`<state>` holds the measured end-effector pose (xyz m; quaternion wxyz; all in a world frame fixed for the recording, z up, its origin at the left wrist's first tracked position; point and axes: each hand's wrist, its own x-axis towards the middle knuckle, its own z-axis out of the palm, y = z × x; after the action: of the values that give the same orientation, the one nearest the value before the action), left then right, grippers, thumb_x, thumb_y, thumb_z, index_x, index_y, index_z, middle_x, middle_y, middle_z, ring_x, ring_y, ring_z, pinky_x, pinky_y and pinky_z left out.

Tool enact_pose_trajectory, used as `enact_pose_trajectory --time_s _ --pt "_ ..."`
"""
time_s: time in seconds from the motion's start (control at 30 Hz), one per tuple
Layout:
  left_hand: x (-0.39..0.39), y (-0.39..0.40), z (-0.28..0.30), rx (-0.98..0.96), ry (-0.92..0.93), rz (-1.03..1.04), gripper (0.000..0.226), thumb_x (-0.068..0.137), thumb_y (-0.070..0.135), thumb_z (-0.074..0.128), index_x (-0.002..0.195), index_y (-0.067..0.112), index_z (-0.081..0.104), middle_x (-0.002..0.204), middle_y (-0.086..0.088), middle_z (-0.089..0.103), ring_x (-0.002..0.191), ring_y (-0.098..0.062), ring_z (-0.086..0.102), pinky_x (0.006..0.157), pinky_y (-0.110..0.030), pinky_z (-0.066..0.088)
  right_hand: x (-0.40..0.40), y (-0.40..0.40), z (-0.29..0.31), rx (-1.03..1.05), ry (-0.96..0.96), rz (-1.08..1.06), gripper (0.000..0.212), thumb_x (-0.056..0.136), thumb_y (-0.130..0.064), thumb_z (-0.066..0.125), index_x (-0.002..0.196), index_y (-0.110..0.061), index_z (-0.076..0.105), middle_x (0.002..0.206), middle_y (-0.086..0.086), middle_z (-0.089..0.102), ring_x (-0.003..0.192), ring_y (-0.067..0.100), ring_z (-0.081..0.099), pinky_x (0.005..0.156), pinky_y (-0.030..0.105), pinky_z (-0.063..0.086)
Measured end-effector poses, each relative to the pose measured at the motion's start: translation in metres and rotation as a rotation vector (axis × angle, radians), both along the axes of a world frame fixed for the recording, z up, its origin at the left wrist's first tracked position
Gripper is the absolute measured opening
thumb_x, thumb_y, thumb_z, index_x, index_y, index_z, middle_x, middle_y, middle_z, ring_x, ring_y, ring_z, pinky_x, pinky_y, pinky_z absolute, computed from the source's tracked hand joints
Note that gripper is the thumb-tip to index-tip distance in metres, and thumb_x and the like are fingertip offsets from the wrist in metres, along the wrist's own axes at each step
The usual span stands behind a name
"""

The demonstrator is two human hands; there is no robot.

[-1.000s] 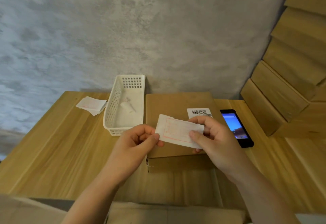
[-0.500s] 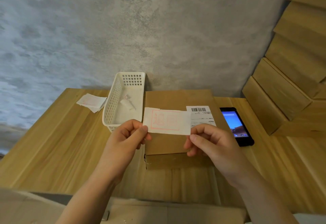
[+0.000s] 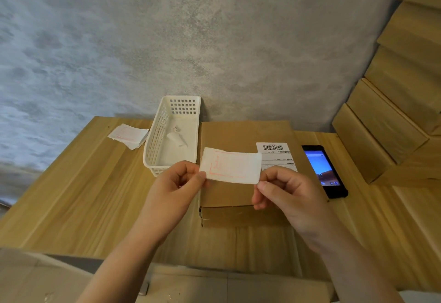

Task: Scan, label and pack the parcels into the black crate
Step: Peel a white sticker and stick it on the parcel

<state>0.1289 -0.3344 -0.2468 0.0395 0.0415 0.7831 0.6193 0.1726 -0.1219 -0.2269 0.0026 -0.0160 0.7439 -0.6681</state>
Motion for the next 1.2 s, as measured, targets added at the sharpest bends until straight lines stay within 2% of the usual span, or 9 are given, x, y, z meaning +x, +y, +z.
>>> enact_pose_trajectory --time_s 0.1,0.17,0.27,0.33,0.53,0.77,1.0,1.1,1.2 --pt "-0.001 0.003 -0.004 -0.261 0.132 0.040 0.034 0.088 0.038 0.062 0.122 0.038 0.056 0.108 0.024 0.066 0.095 0.005 0.059 0.075 -0.013 0.045 0.001 -0.004 0.003 -0.029 0.045 -0.027 0.013 0.091 0.006 0.055 0.083 0.003 0.065 0.067 0.008 0.069 0.060 0.013 0.063 0.064 0.020 0.053" --pt "-0.001 0.006 -0.001 -0.347 0.297 0.064 0.049 0.084 0.046 0.060 0.131 0.038 0.048 0.122 0.028 0.055 0.110 0.007 0.050 0.087 -0.014 0.040 0.001 -0.009 0.004 -0.028 0.085 -0.034 0.014 0.091 0.006 0.056 0.082 0.000 0.066 0.068 0.009 0.068 0.062 0.012 0.063 0.064 0.020 0.054" --pt "0.004 0.016 0.008 -0.343 0.539 -0.020 0.028 0.086 0.042 0.057 0.113 0.035 0.058 0.110 0.023 0.059 0.110 -0.001 0.052 0.088 -0.011 0.037 0.001 -0.016 0.004 0.069 0.169 -0.025 0.018 0.090 0.002 0.061 0.080 -0.012 0.068 0.073 0.006 0.069 0.069 0.012 0.065 0.067 0.021 0.054" --pt "0.009 0.023 0.015 -0.296 0.576 -0.097 0.016 0.086 0.040 0.060 0.101 0.035 0.063 0.099 0.021 0.062 0.102 -0.004 0.057 0.084 -0.010 0.039 0.002 -0.020 0.003 0.165 0.225 -0.014 0.016 0.089 -0.003 0.065 0.080 -0.016 0.069 0.076 0.002 0.068 0.072 0.011 0.064 0.068 0.020 0.052" --pt "0.015 0.021 0.016 -0.187 0.547 -0.142 0.015 0.081 0.043 0.065 0.096 0.038 0.067 0.093 0.017 0.068 0.095 -0.014 0.062 0.079 -0.021 0.047 0.003 -0.028 0.001 0.259 0.361 -0.069 0.011 0.084 -0.019 0.064 0.080 -0.029 0.067 0.080 -0.009 0.067 0.080 0.012 0.065 0.068 0.014 0.049" --pt "0.015 0.016 0.011 -0.175 0.506 -0.101 0.011 0.081 0.039 0.061 0.088 0.036 0.069 0.087 0.017 0.069 0.091 -0.012 0.063 0.077 -0.020 0.047 0.002 -0.032 0.000 0.274 0.352 -0.017 0.010 0.084 -0.027 0.062 0.082 -0.020 0.069 0.078 -0.007 0.067 0.079 0.015 0.064 0.066 0.022 0.053" --pt "0.005 -0.005 0.007 -0.057 0.332 -0.002 0.015 0.089 0.014 0.066 0.083 0.027 0.067 0.081 0.007 0.068 0.079 -0.014 0.062 0.073 -0.027 0.052 -0.005 -0.034 -0.006 0.203 0.167 -0.028 0.008 0.084 -0.019 0.062 0.077 -0.019 0.066 0.075 -0.008 0.064 0.072 0.003 0.059 0.061 0.016 0.047" --pt "-0.004 -0.024 0.004 -0.032 0.236 0.030 0.009 0.091 0.017 0.064 0.086 0.023 0.069 0.084 0.002 0.070 0.081 -0.020 0.065 0.079 -0.040 0.055 -0.010 -0.035 -0.010 0.145 0.056 -0.080 0.015 0.090 -0.011 0.060 0.077 -0.016 0.067 0.076 0.002 0.065 0.071 0.016 0.059 0.064 0.023 0.050" --pt "-0.015 -0.043 0.000 0.008 0.196 0.083 0.009 0.093 0.019 0.061 0.087 0.019 0.068 0.084 0.002 0.071 0.082 -0.018 0.067 0.078 -0.037 0.055 -0.019 -0.039 -0.008 0.121 -0.021 -0.136 0.015 0.090 -0.011 0.058 0.079 -0.015 0.066 0.076 0.001 0.067 0.069 0.014 0.062 0.066 0.021 0.053"
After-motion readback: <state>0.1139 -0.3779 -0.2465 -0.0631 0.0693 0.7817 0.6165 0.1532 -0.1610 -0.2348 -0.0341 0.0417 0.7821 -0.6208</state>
